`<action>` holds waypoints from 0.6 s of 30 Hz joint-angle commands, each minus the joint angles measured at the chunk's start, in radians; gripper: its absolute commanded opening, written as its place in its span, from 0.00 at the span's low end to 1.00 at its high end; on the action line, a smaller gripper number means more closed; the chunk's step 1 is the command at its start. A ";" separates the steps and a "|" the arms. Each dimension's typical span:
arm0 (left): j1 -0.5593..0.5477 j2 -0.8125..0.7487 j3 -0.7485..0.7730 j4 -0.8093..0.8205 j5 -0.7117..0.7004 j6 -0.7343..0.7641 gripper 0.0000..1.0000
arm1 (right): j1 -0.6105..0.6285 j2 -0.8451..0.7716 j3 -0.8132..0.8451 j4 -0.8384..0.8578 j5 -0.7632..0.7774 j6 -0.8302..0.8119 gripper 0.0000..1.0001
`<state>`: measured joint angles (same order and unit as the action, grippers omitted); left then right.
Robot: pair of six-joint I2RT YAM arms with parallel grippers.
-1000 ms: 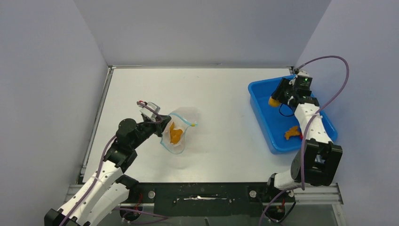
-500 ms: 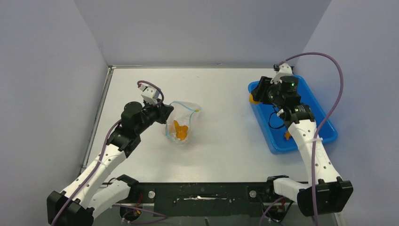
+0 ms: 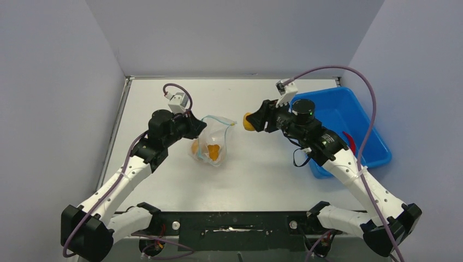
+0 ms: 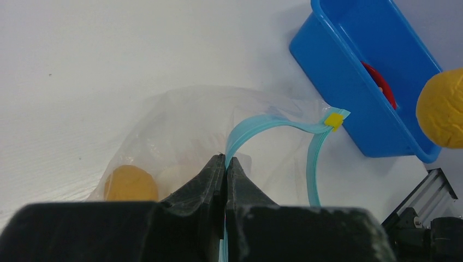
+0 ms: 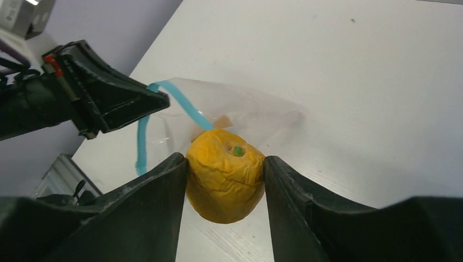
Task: Place the food in the zip-top bag and seal the zipper
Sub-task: Place the fake fruit in the zipper food storage bag.
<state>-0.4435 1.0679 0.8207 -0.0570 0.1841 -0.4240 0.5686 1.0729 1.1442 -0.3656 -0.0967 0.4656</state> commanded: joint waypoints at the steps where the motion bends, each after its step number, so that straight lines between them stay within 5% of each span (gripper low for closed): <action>1: 0.005 -0.019 0.030 0.046 0.021 -0.047 0.00 | 0.105 0.040 0.016 0.148 0.007 0.054 0.48; 9: 0.005 -0.028 0.033 0.020 0.026 -0.065 0.00 | 0.291 0.119 0.018 0.254 0.044 0.075 0.48; 18: 0.006 -0.053 -0.015 0.056 0.073 -0.125 0.00 | 0.351 0.230 0.046 0.267 0.095 0.046 0.47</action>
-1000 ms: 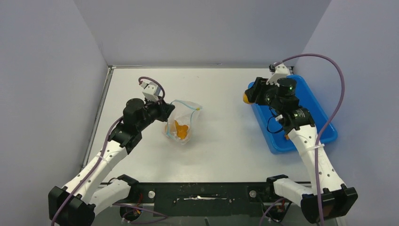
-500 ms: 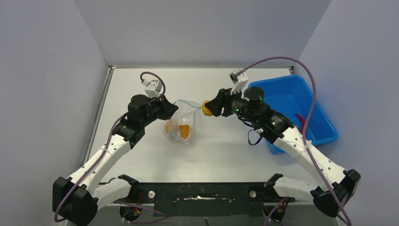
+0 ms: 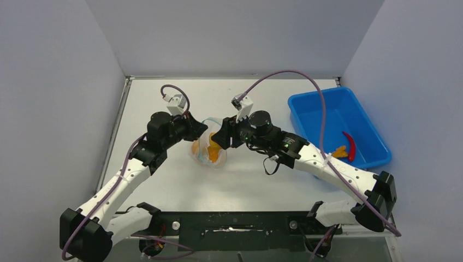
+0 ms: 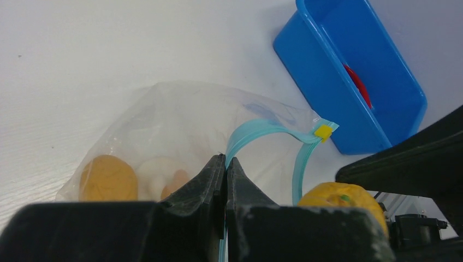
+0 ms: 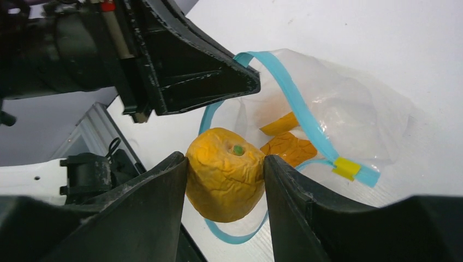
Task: Place the food in the zip-top bag and seal the zipper
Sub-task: Place the fake fruit in the zipper food storage bag.
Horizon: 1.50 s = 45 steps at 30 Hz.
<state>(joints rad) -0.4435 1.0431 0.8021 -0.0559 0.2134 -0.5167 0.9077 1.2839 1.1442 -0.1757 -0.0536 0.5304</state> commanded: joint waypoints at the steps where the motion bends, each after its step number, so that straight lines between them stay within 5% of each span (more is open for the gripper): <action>1: 0.006 -0.025 0.007 0.048 0.046 -0.032 0.00 | 0.015 0.026 0.046 0.079 0.061 -0.023 0.47; 20: 0.007 -0.033 0.010 0.031 0.067 -0.045 0.00 | 0.019 0.151 0.042 0.057 0.177 -0.087 0.48; 45: 0.008 -0.055 -0.023 0.007 0.006 0.057 0.00 | -0.010 0.060 0.120 -0.099 0.070 -0.144 0.74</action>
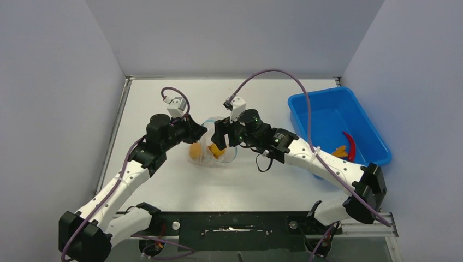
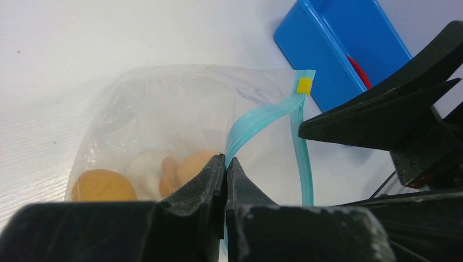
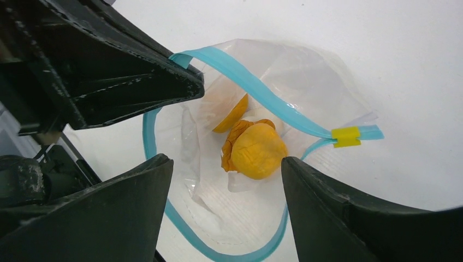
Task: Place the food in the zip-top bag and seal the zipper
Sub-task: Place the fake fruit in the zipper food storage bag.
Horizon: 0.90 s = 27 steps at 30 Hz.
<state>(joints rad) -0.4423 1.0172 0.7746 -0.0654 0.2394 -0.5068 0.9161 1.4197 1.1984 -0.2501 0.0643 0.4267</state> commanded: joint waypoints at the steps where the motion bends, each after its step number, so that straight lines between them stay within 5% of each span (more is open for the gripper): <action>1: 0.007 -0.032 0.005 0.016 -0.023 0.056 0.00 | -0.031 -0.084 0.074 -0.042 -0.050 -0.050 0.74; 13: 0.007 -0.074 0.008 -0.059 -0.029 0.194 0.00 | -0.271 -0.215 0.099 -0.264 0.005 -0.117 0.71; 18: 0.007 -0.088 -0.039 -0.008 0.030 0.206 0.00 | -0.338 -0.253 0.096 -0.364 0.128 -0.138 0.68; 27: 0.007 -0.048 -0.057 0.017 0.127 0.219 0.00 | -0.525 -0.279 0.059 -0.435 0.131 -0.116 0.65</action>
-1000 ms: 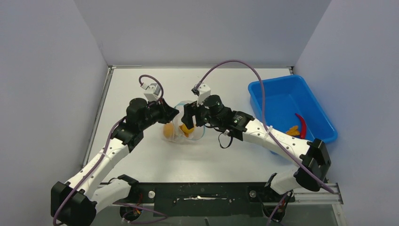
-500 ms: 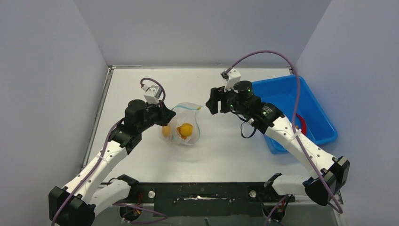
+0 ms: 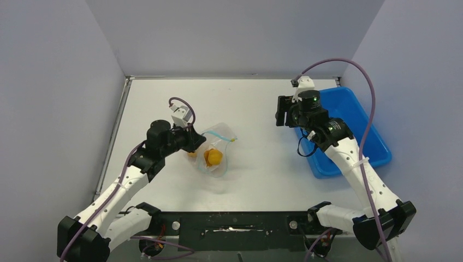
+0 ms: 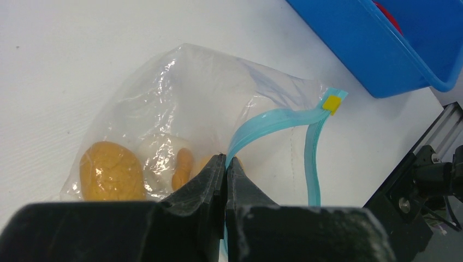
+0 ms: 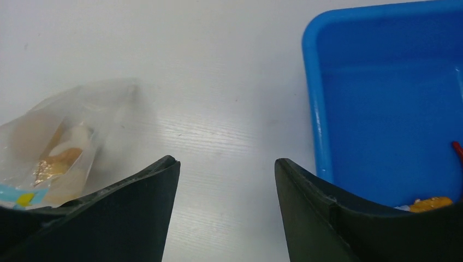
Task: Place the food in the zip-top bag and seal the zipper
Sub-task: Place the fake fruit in the zipper food storage bag, then pick up the fake vegetable from the bin.
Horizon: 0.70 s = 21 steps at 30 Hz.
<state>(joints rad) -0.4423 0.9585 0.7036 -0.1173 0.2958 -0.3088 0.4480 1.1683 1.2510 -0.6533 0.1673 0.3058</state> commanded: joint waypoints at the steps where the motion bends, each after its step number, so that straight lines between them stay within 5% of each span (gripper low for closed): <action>1: 0.007 0.015 0.014 0.070 0.079 0.025 0.00 | -0.074 -0.027 -0.002 -0.036 0.024 0.011 0.65; 16: 0.007 -0.075 -0.150 0.330 0.133 0.060 0.00 | -0.469 0.076 -0.140 0.051 0.095 0.070 0.62; 21: -0.032 -0.060 -0.131 0.241 0.058 0.133 0.00 | -0.634 0.129 -0.150 0.111 0.038 0.043 0.60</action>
<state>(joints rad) -0.4469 0.9005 0.5423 0.0765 0.3920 -0.2401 -0.0906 1.2724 1.1030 -0.6434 0.2100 0.3576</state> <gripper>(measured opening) 0.015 0.609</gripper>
